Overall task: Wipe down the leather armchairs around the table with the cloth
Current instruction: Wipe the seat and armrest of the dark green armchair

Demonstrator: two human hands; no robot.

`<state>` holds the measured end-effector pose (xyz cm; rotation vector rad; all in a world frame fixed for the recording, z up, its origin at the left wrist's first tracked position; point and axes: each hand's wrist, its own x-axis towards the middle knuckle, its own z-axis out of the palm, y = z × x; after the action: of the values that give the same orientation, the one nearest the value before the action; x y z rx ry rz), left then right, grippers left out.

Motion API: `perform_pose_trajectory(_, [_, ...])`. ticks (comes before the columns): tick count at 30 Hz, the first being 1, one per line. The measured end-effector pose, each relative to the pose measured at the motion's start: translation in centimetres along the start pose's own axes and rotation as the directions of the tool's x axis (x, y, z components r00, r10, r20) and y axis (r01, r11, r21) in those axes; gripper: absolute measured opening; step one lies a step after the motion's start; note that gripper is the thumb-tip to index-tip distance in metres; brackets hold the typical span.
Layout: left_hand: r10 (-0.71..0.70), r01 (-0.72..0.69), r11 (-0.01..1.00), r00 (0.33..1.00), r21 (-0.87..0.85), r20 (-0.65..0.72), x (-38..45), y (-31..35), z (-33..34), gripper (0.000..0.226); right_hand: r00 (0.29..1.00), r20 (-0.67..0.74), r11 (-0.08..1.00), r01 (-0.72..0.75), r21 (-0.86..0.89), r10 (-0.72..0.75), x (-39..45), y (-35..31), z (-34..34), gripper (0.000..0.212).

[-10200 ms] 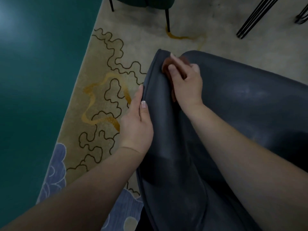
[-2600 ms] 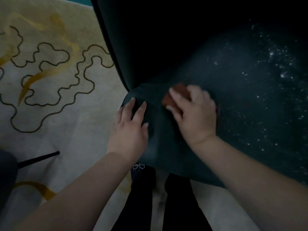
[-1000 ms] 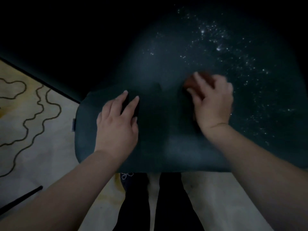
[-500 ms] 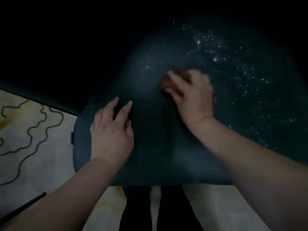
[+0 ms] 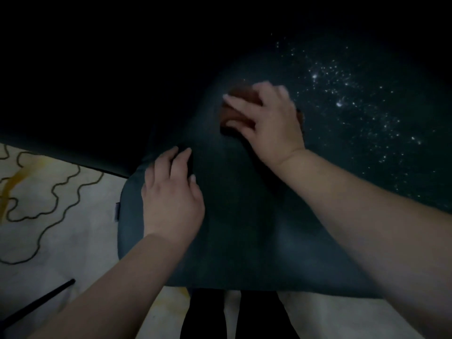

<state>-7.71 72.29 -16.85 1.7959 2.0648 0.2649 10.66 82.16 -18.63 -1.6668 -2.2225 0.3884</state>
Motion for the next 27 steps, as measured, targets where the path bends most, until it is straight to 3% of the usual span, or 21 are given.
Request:
perform_pose_trajectory(3, [-0.011,0.011,1.0,1.0,-0.004,0.003,0.8,0.0,0.1,0.049,0.997,-0.03,0.997,-0.074,0.016,0.074,-1.5,-1.4,0.3,0.044])
perform_pose_trajectory(6, [-0.02,0.02,1.0,1.0,-0.02,0.02,1.6,0.2,-0.2,0.051,0.981,0.038,0.982,0.19,0.021,-0.191,-5.5,-2.9,0.3,0.054])
perform_pose_trajectory(9, [0.018,-0.018,1.0,0.998,-0.001,0.055,2.1,0.1,-0.3,0.054,0.961,0.083,0.964,0.267,-0.002,-0.266,-3.7,-1.7,-0.1,0.048])
perform_pose_trajectory(13, [0.037,-0.041,0.998,0.995,0.039,0.088,3.0,0.2,-0.4,0.057,0.998,-0.011,0.996,0.063,-0.068,-0.064,3.7,-0.1,0.5,0.045])
perform_pose_trajectory(16, [0.019,-0.026,0.998,0.993,0.061,0.115,3.6,0.4,-0.4,0.059,0.993,-0.061,0.994,-0.103,-0.033,0.101,4.0,-0.5,1.0,0.047])
perform_pose_trajectory(20, [0.005,-0.013,0.998,0.992,0.066,0.128,4.3,0.9,-0.5,0.063,0.999,0.006,0.999,0.053,0.009,-0.054,-1.9,-2.2,0.4,0.05])
perform_pose_trajectory(23, [0.019,-0.028,0.997,0.993,0.072,0.114,4.7,1.0,-0.4,0.063,0.991,0.036,0.991,0.132,0.004,-0.132,-0.4,-1.0,0.2,0.046])
perform_pose_trajectory(25, [0.022,-0.029,0.997,0.995,0.066,0.098,5.0,1.0,-0.3,0.062,0.994,0.01,0.993,0.112,-0.047,-0.112,3.4,-0.2,0.4,0.044])
perform_pose_trajectory(27, [0.027,-0.032,0.997,0.996,0.063,0.08,5.3,1.1,-0.2,0.062,0.999,-0.031,0.997,-0.012,-0.071,0.01,7.4,0.8,0.5,0.042])
